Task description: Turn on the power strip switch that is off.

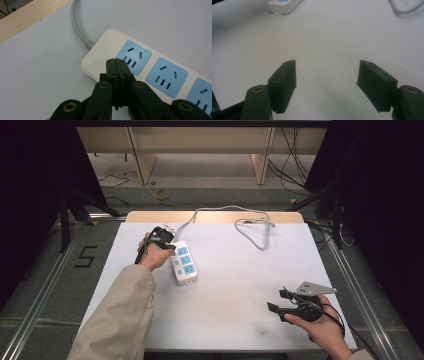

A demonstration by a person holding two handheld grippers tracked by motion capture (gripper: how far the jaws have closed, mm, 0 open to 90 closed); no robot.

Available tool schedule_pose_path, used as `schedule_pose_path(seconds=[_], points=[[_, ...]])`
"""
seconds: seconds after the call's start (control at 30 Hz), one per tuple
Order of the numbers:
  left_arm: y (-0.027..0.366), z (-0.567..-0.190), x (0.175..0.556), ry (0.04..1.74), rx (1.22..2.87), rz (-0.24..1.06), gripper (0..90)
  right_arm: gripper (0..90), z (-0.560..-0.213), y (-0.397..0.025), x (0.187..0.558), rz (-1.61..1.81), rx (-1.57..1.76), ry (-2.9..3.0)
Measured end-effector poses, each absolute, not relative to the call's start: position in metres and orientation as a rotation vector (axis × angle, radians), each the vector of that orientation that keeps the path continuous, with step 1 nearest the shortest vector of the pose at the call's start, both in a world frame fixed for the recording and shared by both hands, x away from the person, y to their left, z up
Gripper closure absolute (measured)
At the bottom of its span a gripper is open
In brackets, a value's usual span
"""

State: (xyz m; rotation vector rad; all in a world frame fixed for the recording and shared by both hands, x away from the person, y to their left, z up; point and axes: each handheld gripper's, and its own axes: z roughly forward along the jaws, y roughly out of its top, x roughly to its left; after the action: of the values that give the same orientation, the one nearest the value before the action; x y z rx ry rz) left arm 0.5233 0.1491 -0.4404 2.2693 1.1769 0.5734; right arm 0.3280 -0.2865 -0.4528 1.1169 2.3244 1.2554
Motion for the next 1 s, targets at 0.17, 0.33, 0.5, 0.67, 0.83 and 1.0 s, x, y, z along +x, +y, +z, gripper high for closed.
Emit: schedule_pose_path(seconds=[0.17,0.33,0.5,0.67,0.83,1.0], points=[[0.1493,-0.4412,0.5242,1.182,2.273,0.569,89.9,31.6,-0.4526,-0.2864,0.3278,1.253,1.118,2.324],[0.1477,-0.4427,0.5252,1.184,2.281,0.563,89.9,31.6,-0.4527,-0.2862,0.3279,1.252,1.115,2.326],[0.1459,-0.444,0.5263,1.192,2.282,0.556,89.9,31.6,-0.4528,-0.2862,0.3278,1.253,1.116,2.324],[0.1459,-0.4451,0.527,1.196,2.292,0.553,89.9,31.5,-0.4527,-0.2862,0.3278,1.251,1.116,2.326],[0.1452,-0.446,0.5273,1.197,2.294,0.554,89.9,31.5,-0.4528,-0.2862,0.3278,1.249,1.117,2.327],[0.1451,-0.4467,0.5277,1.192,2.296,0.549,89.9,31.5,-0.4527,-0.2859,0.3277,1.246,1.112,2.327]])
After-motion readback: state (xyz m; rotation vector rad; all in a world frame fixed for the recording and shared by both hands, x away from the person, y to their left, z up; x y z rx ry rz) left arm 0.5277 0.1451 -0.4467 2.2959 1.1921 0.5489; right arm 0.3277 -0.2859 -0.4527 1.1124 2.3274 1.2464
